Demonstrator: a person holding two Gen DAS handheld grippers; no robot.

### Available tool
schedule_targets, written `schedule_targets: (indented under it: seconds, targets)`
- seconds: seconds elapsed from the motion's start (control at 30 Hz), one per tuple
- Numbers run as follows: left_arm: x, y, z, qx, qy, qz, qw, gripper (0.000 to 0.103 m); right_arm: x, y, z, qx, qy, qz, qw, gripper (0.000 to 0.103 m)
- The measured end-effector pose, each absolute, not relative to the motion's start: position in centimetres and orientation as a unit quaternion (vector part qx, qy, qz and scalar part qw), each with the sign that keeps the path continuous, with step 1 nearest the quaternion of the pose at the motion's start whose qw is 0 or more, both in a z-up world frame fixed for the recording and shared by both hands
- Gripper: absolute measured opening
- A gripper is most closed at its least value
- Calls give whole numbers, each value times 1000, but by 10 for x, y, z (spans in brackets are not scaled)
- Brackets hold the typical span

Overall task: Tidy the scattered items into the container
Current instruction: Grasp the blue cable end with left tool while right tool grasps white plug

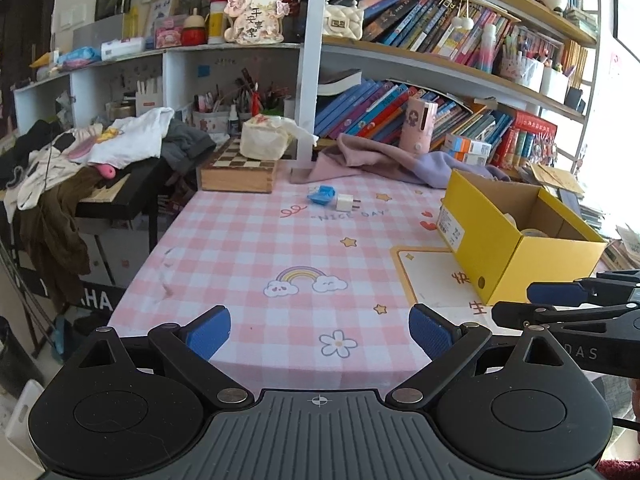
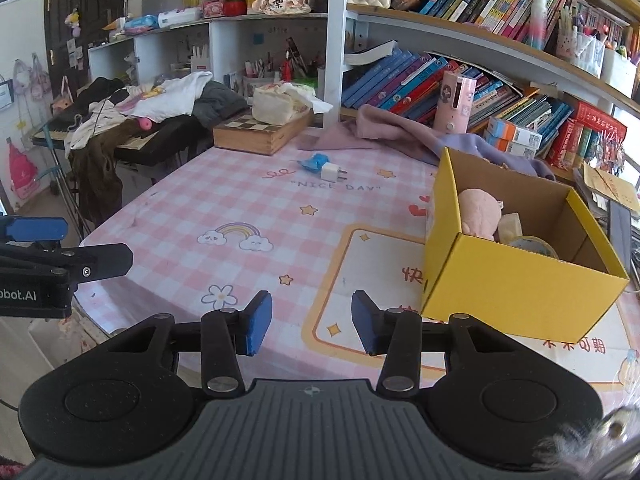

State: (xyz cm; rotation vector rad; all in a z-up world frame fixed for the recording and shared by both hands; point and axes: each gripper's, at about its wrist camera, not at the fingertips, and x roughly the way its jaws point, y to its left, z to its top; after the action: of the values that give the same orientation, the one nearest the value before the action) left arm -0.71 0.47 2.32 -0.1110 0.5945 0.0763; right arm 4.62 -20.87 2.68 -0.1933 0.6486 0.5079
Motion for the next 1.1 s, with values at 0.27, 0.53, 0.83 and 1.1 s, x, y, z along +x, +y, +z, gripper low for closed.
schedule_targets:
  seconds: [0.27,0.53,0.83,1.1]
  targets:
    - [25,16,15,-53,303,39,951,97,85,-192,15,-93,331,255,904,42]
    - [83,30,12,-52,315,29,947,97,144,-174,13,-79,336,254,903,42]
    - [157,44,8,-37,320,18,946,97,209,-154,0,-55,359,242,900,42]
    - [221,53,3,-31,325,12,945,96,269,-127,-10,-55,366,242,897,42]
